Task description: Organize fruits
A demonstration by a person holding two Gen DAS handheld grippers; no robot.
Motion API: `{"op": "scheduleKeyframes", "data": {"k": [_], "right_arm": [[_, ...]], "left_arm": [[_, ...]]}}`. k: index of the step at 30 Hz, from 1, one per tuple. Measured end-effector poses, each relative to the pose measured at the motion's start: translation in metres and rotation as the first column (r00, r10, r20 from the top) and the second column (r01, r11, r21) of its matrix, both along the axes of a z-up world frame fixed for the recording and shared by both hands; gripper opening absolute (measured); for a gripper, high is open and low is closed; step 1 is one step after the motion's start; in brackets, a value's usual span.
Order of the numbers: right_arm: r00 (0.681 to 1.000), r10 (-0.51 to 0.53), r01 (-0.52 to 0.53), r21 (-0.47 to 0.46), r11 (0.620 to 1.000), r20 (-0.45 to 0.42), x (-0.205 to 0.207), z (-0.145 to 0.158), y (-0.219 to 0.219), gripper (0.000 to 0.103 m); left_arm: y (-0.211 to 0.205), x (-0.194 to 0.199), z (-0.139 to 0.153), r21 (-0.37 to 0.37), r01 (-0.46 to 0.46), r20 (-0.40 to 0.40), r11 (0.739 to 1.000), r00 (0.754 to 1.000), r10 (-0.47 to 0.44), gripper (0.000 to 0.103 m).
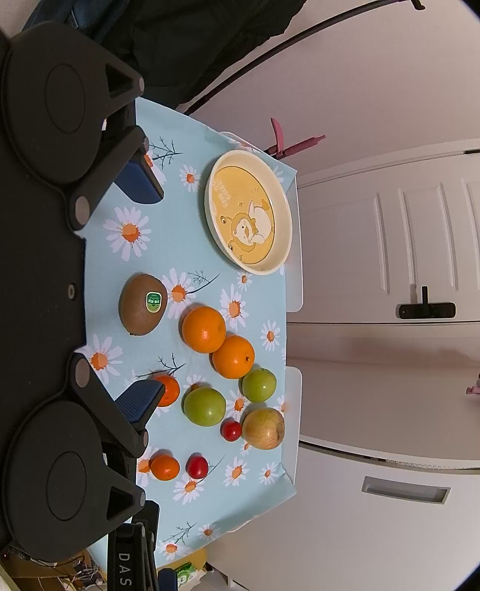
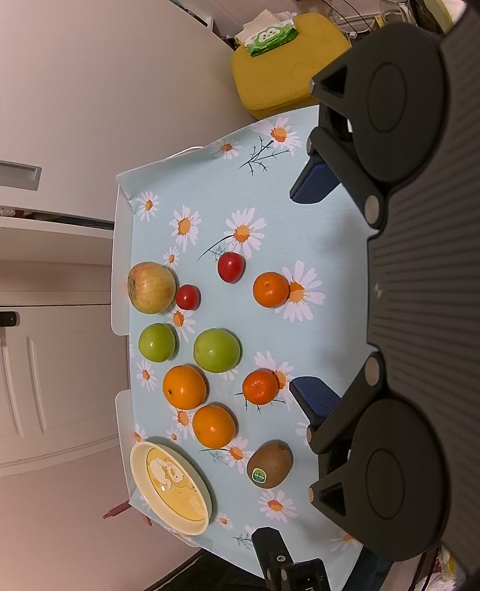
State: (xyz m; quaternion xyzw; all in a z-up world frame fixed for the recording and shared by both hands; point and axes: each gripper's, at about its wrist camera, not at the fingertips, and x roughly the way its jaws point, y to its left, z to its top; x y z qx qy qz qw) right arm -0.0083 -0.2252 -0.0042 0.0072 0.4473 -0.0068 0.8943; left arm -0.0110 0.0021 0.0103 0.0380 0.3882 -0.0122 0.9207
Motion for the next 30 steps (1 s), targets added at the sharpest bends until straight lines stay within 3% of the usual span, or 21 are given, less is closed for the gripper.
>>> {"op": "scheduleKeyframes", "data": {"k": [16, 22, 30], "right_arm": [[0.998, 0.053, -0.054, 0.034, 0.998, 0.035, 0.002, 0.000, 0.011, 0.103], [0.982, 0.167, -0.170, 0.031, 0.985, 0.089, 0.013, -0.024, 0.011, 0.103], [0.958, 0.250, -0.256, 0.032, 0.966, 0.139, 0.036, -0.067, -0.004, 0.103]], "left_arm": [[0.011, 0.003, -0.004, -0.014, 0.037, 0.000, 0.999, 0.999, -0.037, 0.102], [0.014, 0.011, -0.032, 0.009, 0.099, 0.009, 0.995, 0.995, -0.099, 0.102], [0.011, 0.020, -0.076, 0.066, 0.073, 0.048, 0.995, 0.996, -0.076, 0.099]]}}
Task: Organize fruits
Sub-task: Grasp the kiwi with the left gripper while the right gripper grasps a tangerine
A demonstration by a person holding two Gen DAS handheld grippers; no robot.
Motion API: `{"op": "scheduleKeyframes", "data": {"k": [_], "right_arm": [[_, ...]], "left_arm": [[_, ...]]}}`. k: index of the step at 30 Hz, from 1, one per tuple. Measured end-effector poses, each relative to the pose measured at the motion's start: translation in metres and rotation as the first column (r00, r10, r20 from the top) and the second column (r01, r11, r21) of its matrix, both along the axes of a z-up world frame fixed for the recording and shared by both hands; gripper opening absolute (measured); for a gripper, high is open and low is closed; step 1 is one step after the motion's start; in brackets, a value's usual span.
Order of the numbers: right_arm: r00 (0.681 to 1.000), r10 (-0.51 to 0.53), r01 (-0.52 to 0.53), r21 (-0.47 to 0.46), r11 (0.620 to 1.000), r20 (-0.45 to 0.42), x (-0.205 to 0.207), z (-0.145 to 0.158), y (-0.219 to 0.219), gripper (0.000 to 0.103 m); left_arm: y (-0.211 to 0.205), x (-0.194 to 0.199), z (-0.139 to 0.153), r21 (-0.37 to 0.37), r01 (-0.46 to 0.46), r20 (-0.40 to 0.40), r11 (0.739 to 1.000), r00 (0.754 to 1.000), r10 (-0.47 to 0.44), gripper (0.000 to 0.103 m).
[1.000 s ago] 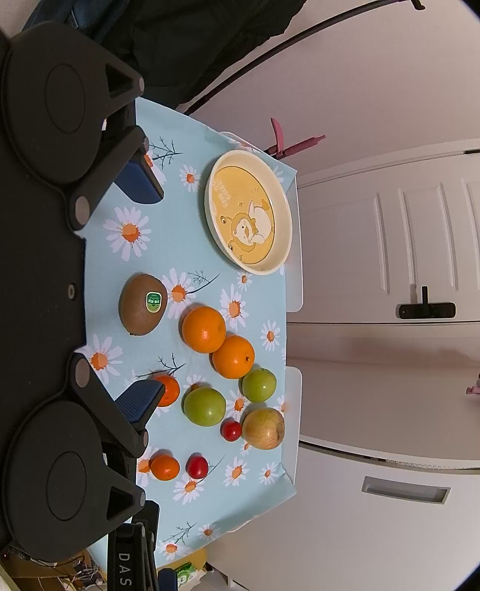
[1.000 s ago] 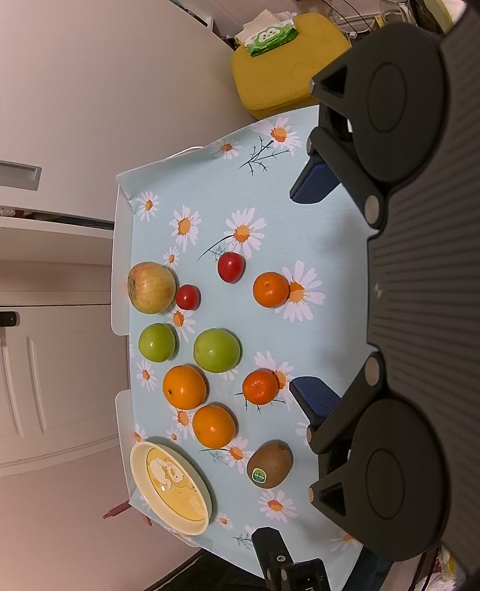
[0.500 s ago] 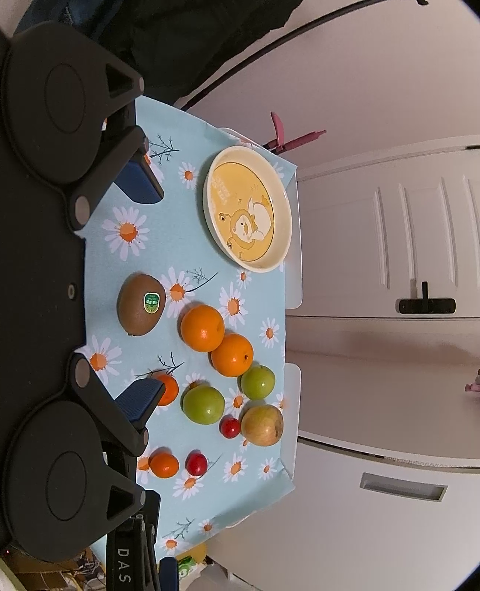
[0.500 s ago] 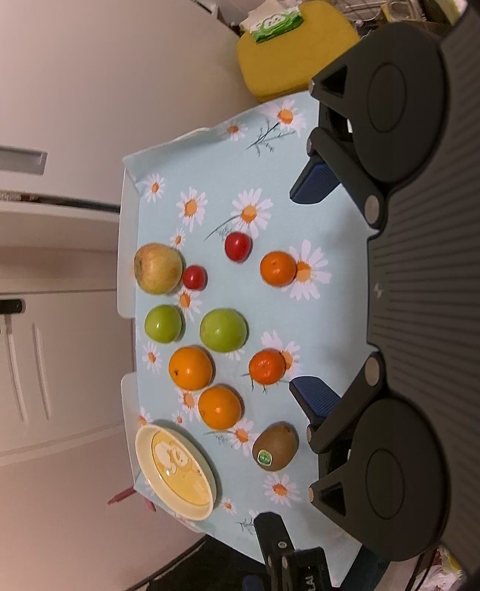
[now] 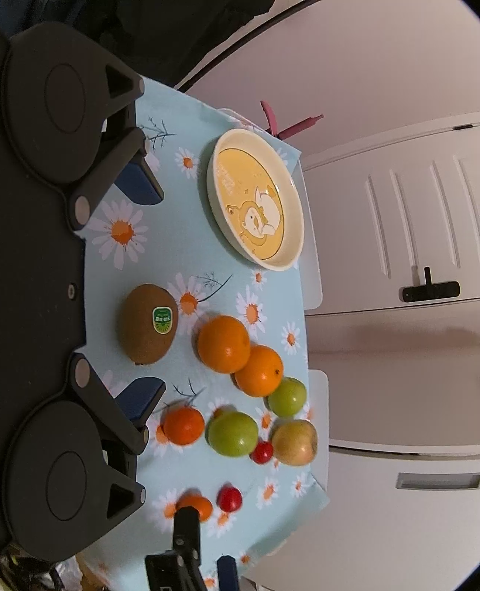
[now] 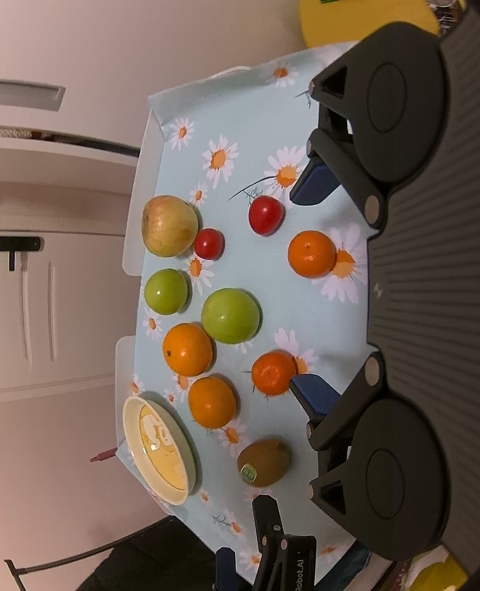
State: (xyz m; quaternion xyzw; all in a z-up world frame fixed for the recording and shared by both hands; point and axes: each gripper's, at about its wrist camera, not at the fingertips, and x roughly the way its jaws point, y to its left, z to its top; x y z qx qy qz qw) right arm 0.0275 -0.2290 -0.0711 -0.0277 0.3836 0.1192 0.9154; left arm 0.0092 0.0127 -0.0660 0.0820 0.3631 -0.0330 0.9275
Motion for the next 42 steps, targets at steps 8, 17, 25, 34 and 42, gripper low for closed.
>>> {"op": "scheduleKeyframes", "data": {"k": [8, 17, 25, 34, 42], "right_arm": [[0.998, 0.062, -0.062, 0.007, 0.998, 0.006, 0.014, -0.032, -0.017, 0.098], [0.997, 0.078, -0.078, 0.023, 0.997, 0.001, 0.019, -0.047, -0.031, 0.089], [0.997, 0.075, -0.075, 0.036, 0.997, -0.005, 0.019, -0.052, -0.035, 0.082], [0.998, 0.064, -0.064, 0.033, 0.997, 0.003, 0.021, -0.052, -0.033, 0.071], [0.997, 0.072, -0.072, 0.035, 0.997, 0.002, 0.023, -0.049, -0.031, 0.051]], "left_arm": [[-0.019, 0.010, -0.035, 0.028, 0.022, 0.031, 0.999, 0.999, -0.023, 0.093], [-0.029, 0.023, -0.053, 0.071, 0.009, 0.042, 0.997, 0.999, -0.012, 0.084], [-0.028, 0.026, -0.062, 0.083, 0.037, 0.021, 0.996, 0.999, -0.039, 0.075], [-0.026, 0.024, -0.062, 0.061, 0.056, 0.018, 0.997, 0.998, -0.057, 0.071], [-0.025, 0.019, -0.059, 0.056, 0.049, 0.002, 0.997, 0.999, -0.049, 0.070]]}}
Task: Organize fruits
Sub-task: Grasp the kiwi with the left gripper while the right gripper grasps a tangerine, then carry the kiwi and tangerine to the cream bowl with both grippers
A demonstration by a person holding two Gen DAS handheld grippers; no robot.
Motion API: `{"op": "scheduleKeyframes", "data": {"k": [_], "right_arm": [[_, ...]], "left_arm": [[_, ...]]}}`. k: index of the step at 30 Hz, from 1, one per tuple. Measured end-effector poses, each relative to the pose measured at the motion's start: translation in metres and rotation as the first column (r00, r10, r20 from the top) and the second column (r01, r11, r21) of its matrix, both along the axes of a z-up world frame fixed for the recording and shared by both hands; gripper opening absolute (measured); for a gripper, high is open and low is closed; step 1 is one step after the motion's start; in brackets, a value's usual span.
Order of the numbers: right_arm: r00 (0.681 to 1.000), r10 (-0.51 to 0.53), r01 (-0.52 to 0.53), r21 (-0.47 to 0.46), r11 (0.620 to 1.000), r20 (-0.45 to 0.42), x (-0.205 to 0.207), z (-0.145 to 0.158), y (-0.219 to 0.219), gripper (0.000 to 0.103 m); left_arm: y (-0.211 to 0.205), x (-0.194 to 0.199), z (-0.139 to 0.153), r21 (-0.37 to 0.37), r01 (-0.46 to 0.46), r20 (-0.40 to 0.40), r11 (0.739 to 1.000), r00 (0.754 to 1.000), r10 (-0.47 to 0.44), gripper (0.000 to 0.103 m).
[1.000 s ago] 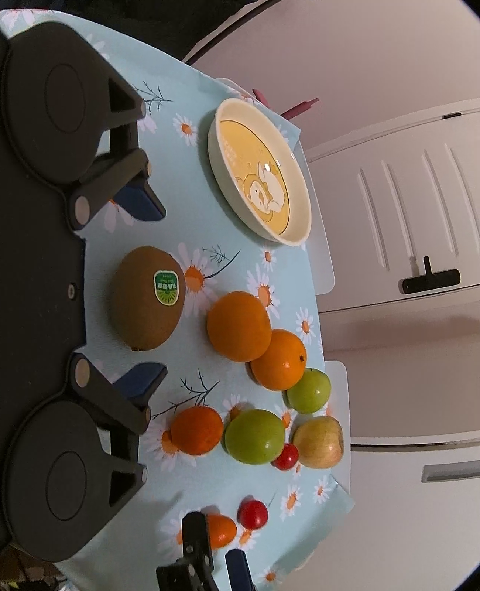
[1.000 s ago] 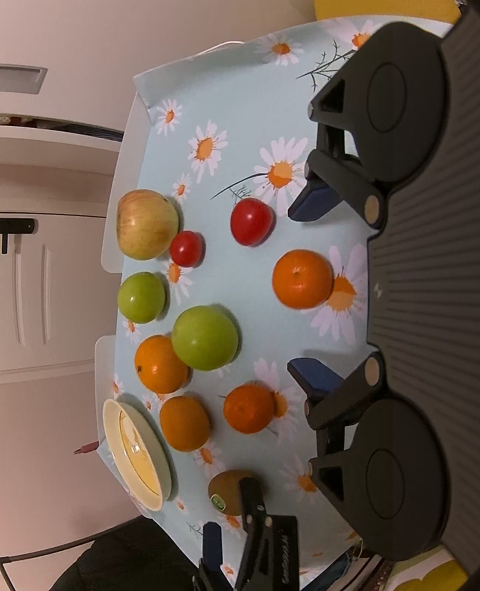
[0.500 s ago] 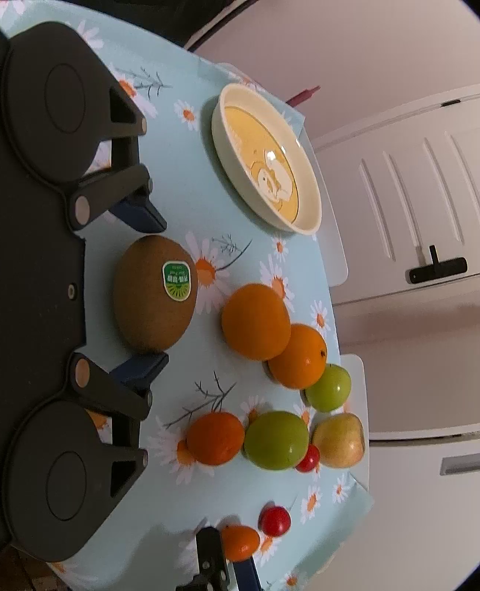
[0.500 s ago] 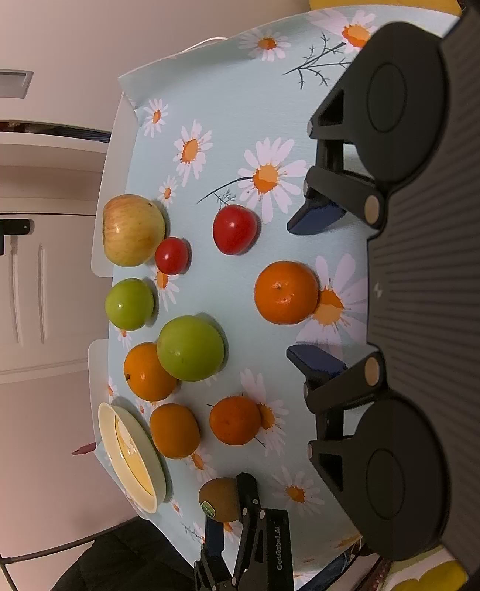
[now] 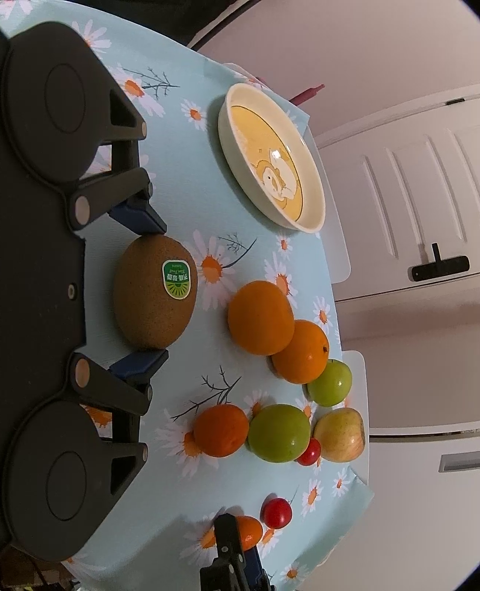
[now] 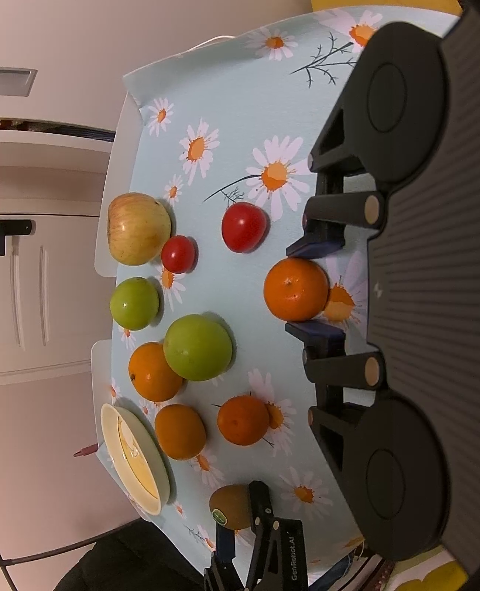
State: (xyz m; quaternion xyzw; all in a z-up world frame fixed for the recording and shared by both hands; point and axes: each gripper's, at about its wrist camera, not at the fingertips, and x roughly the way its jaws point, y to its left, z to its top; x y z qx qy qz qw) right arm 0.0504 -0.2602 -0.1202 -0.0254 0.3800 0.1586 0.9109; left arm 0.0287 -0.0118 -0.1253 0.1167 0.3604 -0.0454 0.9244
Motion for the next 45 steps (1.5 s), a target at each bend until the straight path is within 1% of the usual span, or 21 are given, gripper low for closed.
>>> {"op": "scheduleKeyframes", "data": {"k": [4, 9, 17, 24, 29, 35, 41, 45], "right_arm": [[1.000, 0.007, -0.007, 0.008, 1.000, 0.001, 0.002, 0.005, 0.001, 0.051], [1.000, 0.028, -0.028, 0.010, 1.000, 0.014, 0.004, 0.020, 0.006, 0.051], [0.994, 0.101, -0.102, 0.022, 0.995, 0.050, 0.011, 0.060, 0.025, 0.051], [0.983, 0.164, -0.168, 0.041, 0.985, 0.080, 0.032, 0.097, 0.056, 0.051], [0.978, 0.184, -0.190, 0.060, 0.980, 0.096, 0.054, 0.117, 0.084, 0.051], [0.981, 0.170, -0.177, 0.077, 0.981, 0.096, 0.087, 0.131, 0.125, 0.051], [0.985, 0.153, -0.160, 0.090, 0.983, 0.082, 0.127, 0.130, 0.168, 0.051], [0.989, 0.133, -0.139, 0.093, 0.986, 0.069, 0.156, 0.124, 0.193, 0.051]], "left_arm": [[0.001, -0.003, 0.006, -0.012, -0.017, -0.002, 1.000, 1.000, 0.017, 0.070], [0.001, -0.005, 0.020, -0.025, -0.047, 0.002, 0.999, 0.999, 0.047, 0.070], [0.008, -0.008, 0.059, -0.045, -0.110, 0.032, 0.993, 0.993, 0.112, 0.069], [0.034, 0.001, 0.095, -0.057, -0.179, 0.074, 0.982, 0.980, 0.183, 0.069], [0.061, 0.021, 0.114, -0.060, -0.201, 0.107, 0.978, 0.973, 0.206, 0.069], [0.094, 0.056, 0.125, -0.051, -0.180, 0.126, 0.982, 0.975, 0.185, 0.069], [0.123, 0.098, 0.123, -0.043, -0.147, 0.121, 0.988, 0.981, 0.151, 0.069], [0.139, 0.127, 0.113, -0.032, -0.115, 0.109, 0.993, 0.987, 0.118, 0.069]]}}
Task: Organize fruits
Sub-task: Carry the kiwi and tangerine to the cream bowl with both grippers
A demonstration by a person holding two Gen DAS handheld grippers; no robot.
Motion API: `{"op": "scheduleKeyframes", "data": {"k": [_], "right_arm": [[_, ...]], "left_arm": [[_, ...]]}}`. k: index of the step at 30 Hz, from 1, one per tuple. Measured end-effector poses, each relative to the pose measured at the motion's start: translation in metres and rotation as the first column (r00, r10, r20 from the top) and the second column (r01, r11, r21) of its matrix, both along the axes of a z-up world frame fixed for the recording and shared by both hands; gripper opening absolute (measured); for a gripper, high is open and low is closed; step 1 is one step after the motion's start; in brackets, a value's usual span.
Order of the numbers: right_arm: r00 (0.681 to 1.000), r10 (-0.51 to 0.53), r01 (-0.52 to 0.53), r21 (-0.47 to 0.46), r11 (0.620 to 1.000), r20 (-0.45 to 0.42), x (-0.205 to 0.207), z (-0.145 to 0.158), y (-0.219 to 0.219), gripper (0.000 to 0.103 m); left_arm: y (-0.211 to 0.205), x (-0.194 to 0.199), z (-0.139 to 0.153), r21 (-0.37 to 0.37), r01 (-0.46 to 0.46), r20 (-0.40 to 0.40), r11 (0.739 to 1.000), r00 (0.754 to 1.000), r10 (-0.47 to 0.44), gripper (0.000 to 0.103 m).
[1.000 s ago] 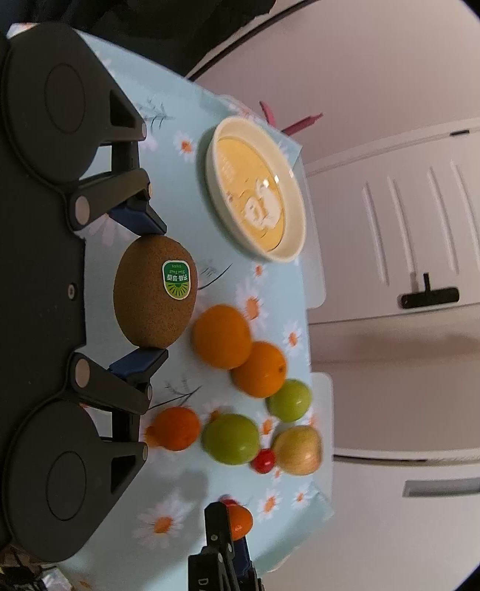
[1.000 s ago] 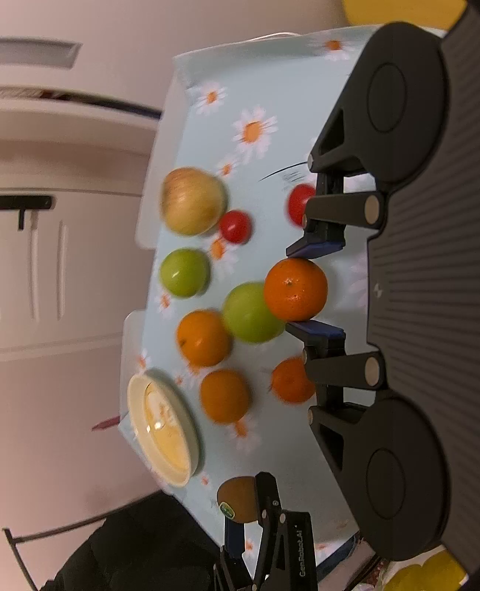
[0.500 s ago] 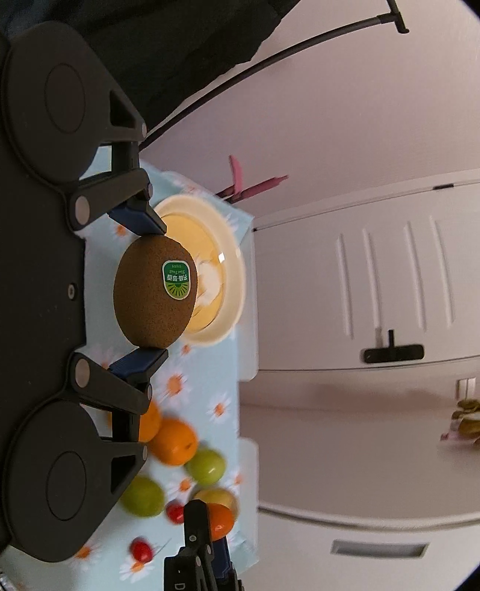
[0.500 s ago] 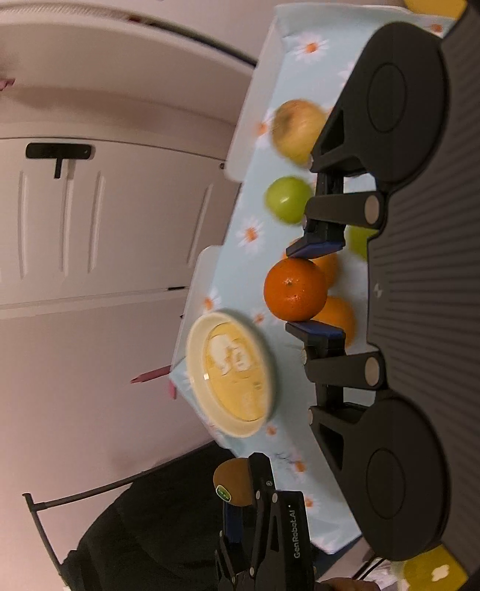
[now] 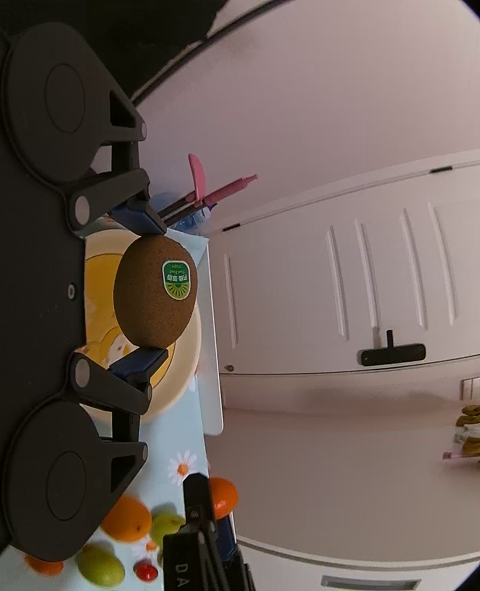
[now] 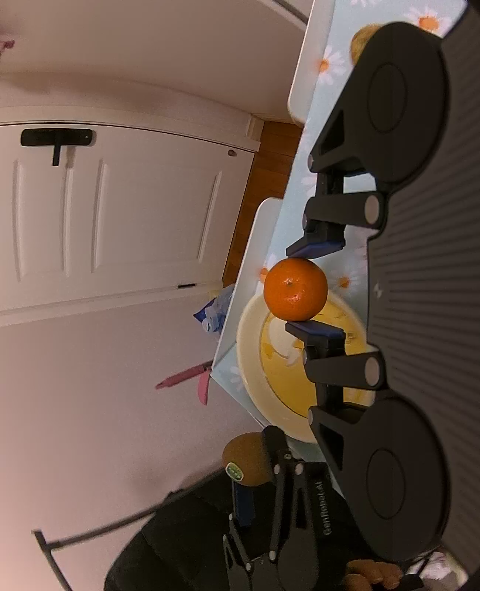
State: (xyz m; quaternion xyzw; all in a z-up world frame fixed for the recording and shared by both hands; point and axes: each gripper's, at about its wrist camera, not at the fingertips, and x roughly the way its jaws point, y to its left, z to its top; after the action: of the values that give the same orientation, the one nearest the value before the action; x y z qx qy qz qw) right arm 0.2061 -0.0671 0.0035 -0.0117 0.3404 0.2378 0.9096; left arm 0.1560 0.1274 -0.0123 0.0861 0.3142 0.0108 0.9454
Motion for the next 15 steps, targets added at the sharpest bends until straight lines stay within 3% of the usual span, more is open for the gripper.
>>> {"op": "scheduleKeyframes", "data": {"k": [7, 15], "right_arm": [[0.998, -0.043, 0.043, 0.005, 0.999, -0.039, 0.045, -0.019, 0.034, 0.051], [0.994, -0.068, 0.067, -0.016, 0.998, -0.090, 0.069, -0.042, 0.052, 0.051]], "left_arm": [[0.018, 0.049, -0.029, 0.009, 0.063, -0.044, 0.998, 0.997, -0.062, 0.069], [0.020, 0.091, -0.068, 0.000, 0.122, -0.118, 0.993, 0.986, -0.121, 0.069]]}}
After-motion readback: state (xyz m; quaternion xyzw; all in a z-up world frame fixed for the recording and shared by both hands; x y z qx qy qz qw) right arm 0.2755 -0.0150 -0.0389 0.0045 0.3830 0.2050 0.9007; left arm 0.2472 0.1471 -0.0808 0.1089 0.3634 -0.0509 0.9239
